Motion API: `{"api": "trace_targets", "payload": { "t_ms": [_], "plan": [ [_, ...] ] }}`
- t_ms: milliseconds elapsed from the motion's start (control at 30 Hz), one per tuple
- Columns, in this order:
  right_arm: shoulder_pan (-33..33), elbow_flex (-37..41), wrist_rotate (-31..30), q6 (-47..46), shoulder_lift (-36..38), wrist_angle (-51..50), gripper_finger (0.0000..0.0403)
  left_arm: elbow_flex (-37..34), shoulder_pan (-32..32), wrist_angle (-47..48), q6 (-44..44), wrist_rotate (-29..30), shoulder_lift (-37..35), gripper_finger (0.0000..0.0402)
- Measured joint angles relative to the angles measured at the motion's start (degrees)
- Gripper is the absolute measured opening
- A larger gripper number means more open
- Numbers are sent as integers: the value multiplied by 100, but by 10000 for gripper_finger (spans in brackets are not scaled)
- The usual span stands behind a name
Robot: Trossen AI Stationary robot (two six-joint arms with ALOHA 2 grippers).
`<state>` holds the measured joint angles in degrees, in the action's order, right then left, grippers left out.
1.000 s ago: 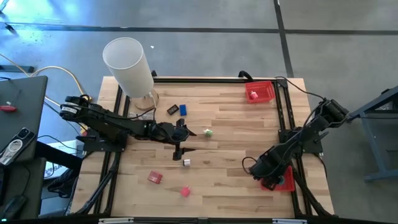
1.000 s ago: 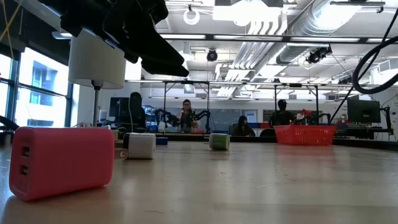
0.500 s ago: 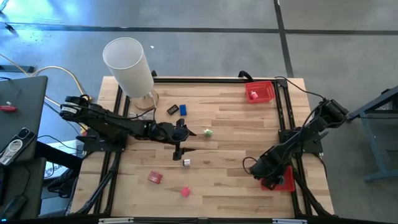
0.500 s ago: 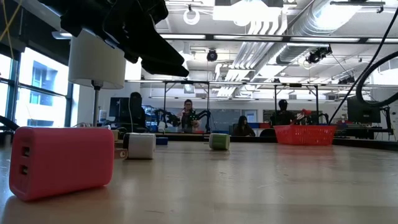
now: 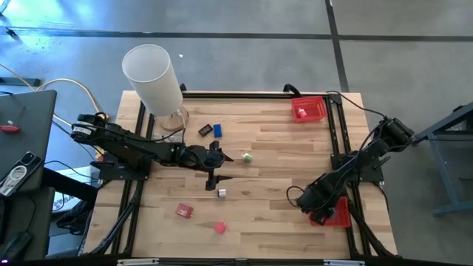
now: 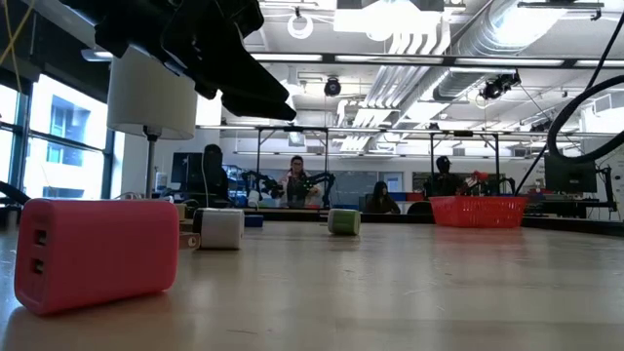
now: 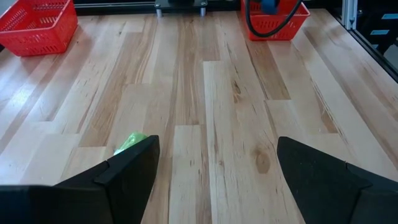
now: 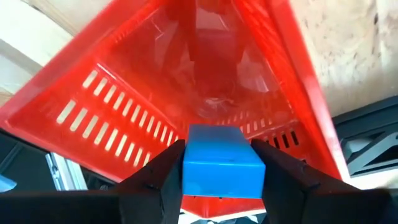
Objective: Pick & Place Office items
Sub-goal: Put the light blue digital clock into the bottom red basket, then put the red charger adapter into the top red basket
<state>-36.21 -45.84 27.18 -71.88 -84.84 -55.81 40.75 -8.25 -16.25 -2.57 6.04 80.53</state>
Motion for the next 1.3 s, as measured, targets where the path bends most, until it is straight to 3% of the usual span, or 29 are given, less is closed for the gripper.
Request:
{"api": "trace_targets", "payload": {
  "t_ms": [500, 800, 1000, 1300],
  "plan": [
    [144, -2, -24, 81, 2, 61, 178, 0, 0, 0, -2, 0, 0, 317],
    [486, -2, 16, 11, 2, 78, 208, 0, -1, 0, -70, 0, 0, 317],
    [664, -2, 321, 192, 2, 133, 228, 0, -2, 0, -74, 0, 0, 317],
    [676, -4, 872, 613, 4, 126, 225, 0, -1, 0, -63, -1, 0, 317]
  ]
}}
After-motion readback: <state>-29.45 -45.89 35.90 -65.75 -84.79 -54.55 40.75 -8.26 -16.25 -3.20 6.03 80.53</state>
